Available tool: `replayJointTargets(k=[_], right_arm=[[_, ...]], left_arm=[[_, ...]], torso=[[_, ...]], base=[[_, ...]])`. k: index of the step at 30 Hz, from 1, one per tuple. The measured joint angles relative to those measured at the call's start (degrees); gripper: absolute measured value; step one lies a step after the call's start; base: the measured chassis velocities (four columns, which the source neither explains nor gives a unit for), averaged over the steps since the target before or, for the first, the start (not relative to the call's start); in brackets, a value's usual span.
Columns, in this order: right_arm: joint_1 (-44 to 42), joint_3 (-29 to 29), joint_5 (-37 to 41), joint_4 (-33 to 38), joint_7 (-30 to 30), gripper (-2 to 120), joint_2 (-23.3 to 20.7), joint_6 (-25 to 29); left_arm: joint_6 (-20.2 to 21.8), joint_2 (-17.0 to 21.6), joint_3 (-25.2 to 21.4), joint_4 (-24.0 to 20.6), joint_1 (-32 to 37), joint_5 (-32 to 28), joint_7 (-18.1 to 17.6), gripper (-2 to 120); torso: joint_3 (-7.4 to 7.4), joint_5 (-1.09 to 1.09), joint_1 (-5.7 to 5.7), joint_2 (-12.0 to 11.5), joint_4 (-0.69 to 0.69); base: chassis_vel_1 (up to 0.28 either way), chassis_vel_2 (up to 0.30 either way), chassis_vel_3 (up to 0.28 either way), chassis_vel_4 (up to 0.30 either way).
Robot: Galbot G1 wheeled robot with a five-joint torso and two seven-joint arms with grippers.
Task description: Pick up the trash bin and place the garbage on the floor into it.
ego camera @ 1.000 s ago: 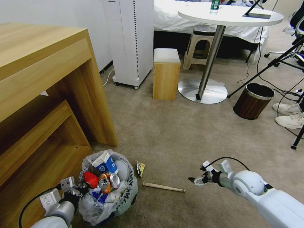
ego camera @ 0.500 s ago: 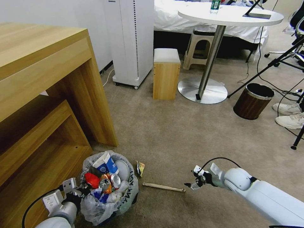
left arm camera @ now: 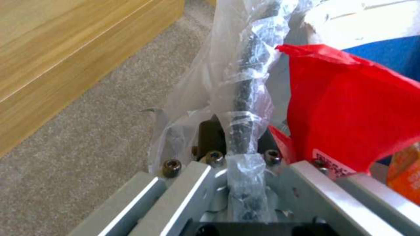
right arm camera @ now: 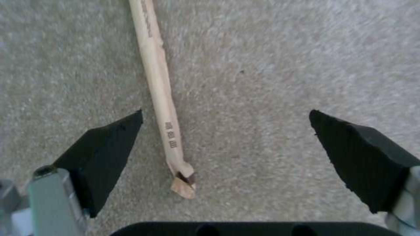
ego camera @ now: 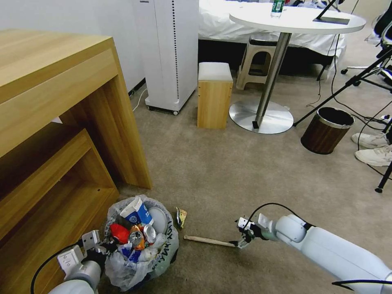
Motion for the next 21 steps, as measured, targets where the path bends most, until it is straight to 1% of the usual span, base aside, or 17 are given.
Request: replayJointTargets(k=[7, 15, 21], right_arm=[[0.43, -2.02, -0.07, -1.55, 0.93, 96, 1.3, 0.24], [0.0, -2.57, -0.47, -2.38, 1.6, 95, 2.19, 0.34], [-0.76, -2.85, -0.92, -4.3, 2.32, 94, 3.33, 0.92]], left_arm=[[-0.09, 0.0, 0.06, 0.14, -0.09, 0.03, 0.05, 0], [-0.18, 0.07, 0.06, 0.15, -0.1, 0.03, 0.09, 0], [-0.3, 0.03, 0.1, 0.03, 0.05, 0.01, 0.13, 0]], torso=[[0.0, 0.0, 0.0, 0.0, 0.0], [0.0, 0.0, 0.0, 0.0, 0.0], [0.0, -0.01, 0.0, 0.0, 0.0]], base=[[0.0, 0.0, 0.0, 0.0], [0.0, 0.0, 0.0, 0.0], [0.0, 0.0, 0.0, 0.0]])
